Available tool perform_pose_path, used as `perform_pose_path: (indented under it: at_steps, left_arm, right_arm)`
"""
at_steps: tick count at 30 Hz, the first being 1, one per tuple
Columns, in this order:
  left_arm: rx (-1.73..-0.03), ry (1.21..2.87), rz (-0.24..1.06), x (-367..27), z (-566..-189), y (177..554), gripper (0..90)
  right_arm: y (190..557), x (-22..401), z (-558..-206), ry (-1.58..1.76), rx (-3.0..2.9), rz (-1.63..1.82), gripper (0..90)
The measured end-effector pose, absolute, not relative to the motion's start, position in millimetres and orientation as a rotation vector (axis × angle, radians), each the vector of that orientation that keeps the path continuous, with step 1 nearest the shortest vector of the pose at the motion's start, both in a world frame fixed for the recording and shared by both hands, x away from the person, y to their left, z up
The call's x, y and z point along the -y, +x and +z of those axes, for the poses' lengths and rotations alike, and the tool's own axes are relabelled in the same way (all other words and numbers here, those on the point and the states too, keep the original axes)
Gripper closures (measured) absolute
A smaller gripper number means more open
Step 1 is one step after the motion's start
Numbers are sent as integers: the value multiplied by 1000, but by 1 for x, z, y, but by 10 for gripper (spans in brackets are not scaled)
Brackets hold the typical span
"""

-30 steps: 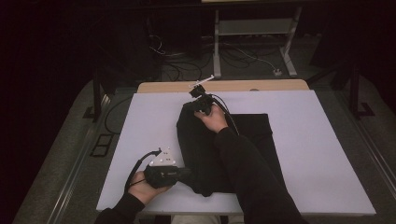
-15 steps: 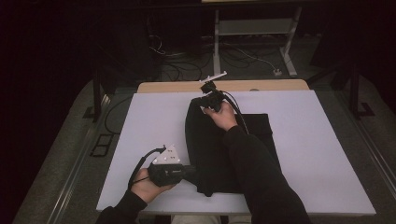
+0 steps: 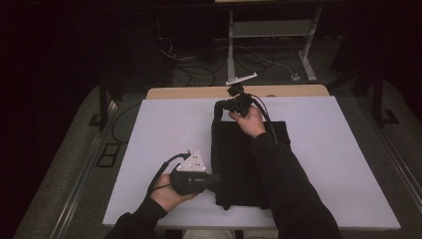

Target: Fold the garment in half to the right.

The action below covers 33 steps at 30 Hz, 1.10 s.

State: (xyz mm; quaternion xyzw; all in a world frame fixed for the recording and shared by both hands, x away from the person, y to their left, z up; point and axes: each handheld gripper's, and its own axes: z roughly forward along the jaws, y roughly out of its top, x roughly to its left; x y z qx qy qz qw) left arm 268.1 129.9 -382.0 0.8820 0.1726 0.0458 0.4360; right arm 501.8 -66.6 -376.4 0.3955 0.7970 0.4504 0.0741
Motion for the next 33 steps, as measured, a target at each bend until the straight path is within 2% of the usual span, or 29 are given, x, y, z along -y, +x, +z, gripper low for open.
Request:
perform_pose_path:
  at_steps: [33]
  left_arm:
    - [-319,2202,69,-72,-372,277,826]
  right_arm:
    - [496,121,-372,1263,-2312,1343,849]
